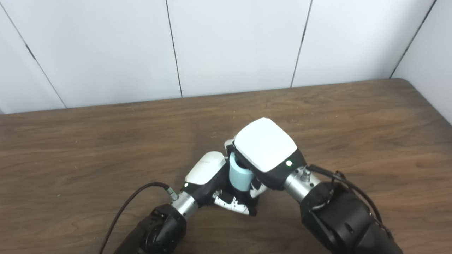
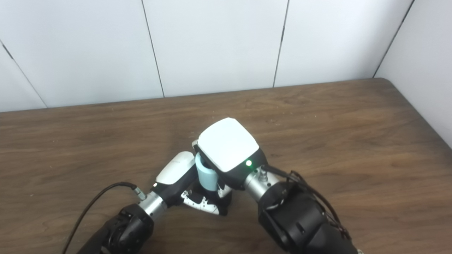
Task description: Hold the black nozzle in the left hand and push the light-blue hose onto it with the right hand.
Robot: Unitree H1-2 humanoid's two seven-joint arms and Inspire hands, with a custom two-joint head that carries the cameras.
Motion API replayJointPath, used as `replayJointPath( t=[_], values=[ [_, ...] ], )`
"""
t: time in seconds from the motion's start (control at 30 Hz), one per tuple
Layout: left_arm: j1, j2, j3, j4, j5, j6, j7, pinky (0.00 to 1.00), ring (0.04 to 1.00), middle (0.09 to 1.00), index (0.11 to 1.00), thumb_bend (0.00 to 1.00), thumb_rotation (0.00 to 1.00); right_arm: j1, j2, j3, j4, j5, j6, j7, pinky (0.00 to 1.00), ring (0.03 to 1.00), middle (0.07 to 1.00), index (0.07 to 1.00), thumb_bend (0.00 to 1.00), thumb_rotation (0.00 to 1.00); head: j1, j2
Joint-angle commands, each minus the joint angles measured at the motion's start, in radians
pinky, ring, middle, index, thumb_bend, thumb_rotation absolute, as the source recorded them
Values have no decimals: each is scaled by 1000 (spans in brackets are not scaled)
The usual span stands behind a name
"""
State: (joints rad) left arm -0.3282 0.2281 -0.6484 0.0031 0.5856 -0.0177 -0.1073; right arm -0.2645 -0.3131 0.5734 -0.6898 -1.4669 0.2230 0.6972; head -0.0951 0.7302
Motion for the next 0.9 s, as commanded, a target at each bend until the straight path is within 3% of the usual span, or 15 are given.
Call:
replayJointPath(
  t=[0.0,0.3,0.53,0.63,0.87],
  values=[
    [43,39,-46,64,85,70,-124,367,321,360,473,510,88,129,-44,87,135,26,-146,109,98,180,469,487,527,0,1,3],
    [45,45,-45,65,90,56,-118,328,301,347,472,510,88,170,-34,40,221,-10,-86,17,140,232,471,487,527,0,-3,6],
    [46,46,-44,67,95,56,-117,314,295,346,472,510,88,198,0,-29,299,83,-26,-49,129,220,470,489,528,0,-4,7],
    [48,46,-43,64,99,59,-119,306,290,342,472,510,88,199,21,-59,326,155,3,-37,142,240,471,490,529,0,-4,7],
    [51,44,-38,59,97,60,-123,298,284,339,472,511,88,172,60,-124,349,349,86,58,41,138,470,490,528,0,-3,9]
  ],
)
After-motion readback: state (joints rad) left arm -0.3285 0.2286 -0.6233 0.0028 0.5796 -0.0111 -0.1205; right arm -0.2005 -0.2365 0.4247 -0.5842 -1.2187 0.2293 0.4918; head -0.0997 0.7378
